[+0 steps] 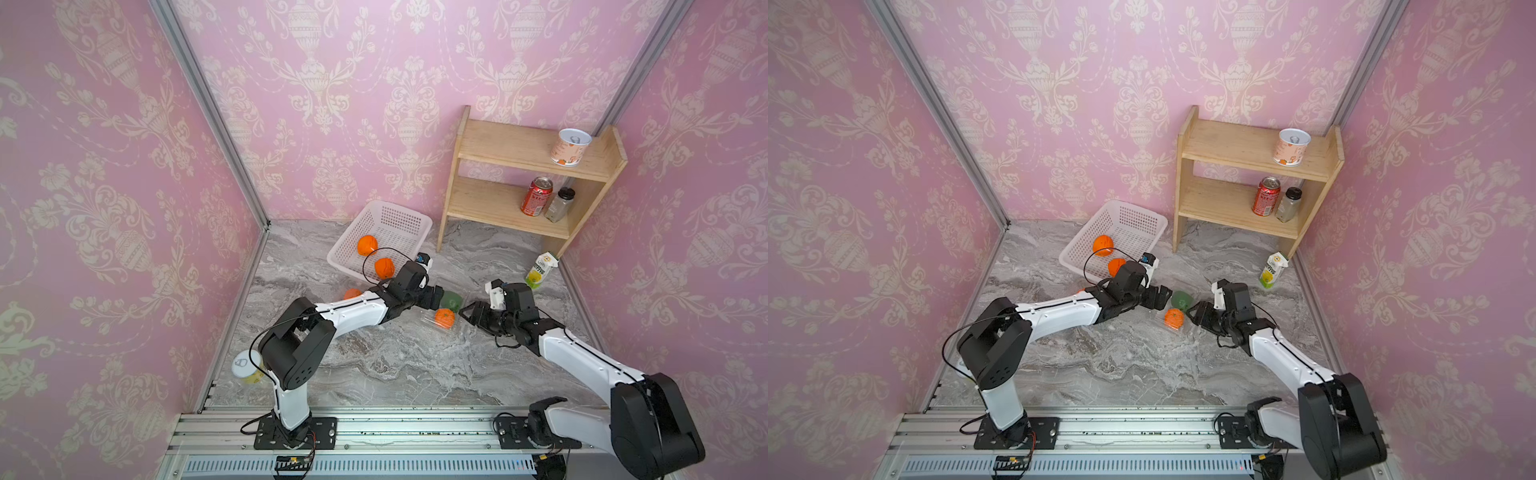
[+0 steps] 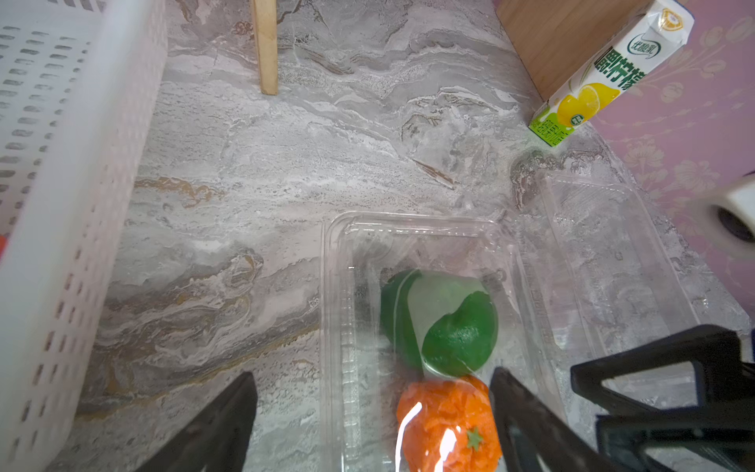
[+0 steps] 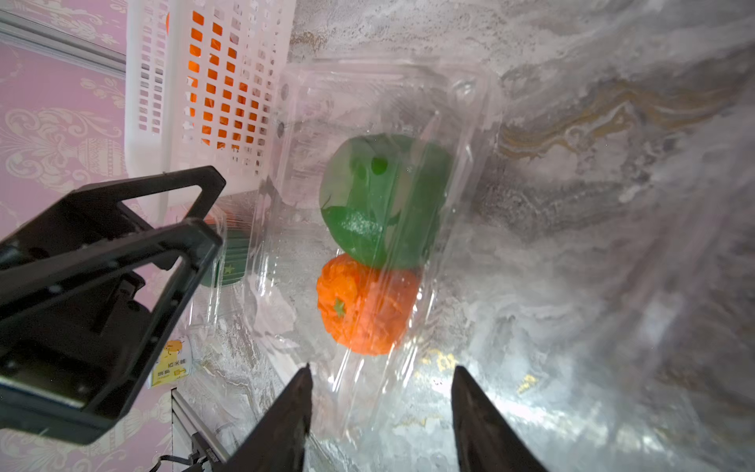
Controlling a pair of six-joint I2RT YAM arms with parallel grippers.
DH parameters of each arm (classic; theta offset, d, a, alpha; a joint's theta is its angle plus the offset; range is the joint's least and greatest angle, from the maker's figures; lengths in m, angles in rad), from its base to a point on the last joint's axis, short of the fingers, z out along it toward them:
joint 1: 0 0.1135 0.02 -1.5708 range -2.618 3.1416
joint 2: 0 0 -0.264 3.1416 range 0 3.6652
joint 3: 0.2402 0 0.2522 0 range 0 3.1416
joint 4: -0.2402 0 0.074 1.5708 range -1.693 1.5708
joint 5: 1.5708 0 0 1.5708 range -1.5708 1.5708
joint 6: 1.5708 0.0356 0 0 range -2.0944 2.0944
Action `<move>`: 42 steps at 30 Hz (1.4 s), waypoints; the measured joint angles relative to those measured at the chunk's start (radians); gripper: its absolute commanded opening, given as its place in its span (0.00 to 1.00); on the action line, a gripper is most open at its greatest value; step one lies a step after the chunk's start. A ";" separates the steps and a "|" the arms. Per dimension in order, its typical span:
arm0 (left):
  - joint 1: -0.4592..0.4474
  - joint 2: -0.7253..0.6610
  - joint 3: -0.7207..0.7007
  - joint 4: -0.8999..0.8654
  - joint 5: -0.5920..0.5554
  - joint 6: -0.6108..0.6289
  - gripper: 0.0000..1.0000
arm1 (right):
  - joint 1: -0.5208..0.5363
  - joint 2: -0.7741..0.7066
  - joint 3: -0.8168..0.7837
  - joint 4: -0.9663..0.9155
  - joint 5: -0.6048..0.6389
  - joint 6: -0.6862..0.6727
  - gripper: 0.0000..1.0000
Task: Take oranges out of containers
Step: Move the packing box to the center of the board, then open the packing box at the center of the board.
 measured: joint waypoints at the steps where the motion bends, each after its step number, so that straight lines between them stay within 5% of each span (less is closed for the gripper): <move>1: 0.000 0.000 0.000 0.000 0.000 0.000 0.91 | 0.000 0.031 0.016 0.012 -0.005 0.000 0.53; 18: 0.000 -0.004 0.000 -0.063 -0.042 0.011 0.92 | 0.077 0.324 0.175 0.179 -0.061 0.027 0.54; 24: 0.000 -0.029 -0.011 -0.071 -0.046 0.014 0.92 | 0.075 0.263 0.145 0.204 -0.066 0.052 0.63; 28: 0.000 -0.038 -0.011 -0.067 -0.045 0.027 0.91 | 0.071 0.188 0.097 0.224 -0.085 0.079 0.57; 32: 0.001 -0.038 -0.012 -0.067 -0.035 0.036 0.87 | 0.065 0.103 0.040 0.231 -0.085 0.093 0.40; 42: 0.001 -0.034 0.010 -0.080 -0.003 0.051 0.85 | -0.070 -0.024 -0.116 0.236 -0.107 0.106 0.37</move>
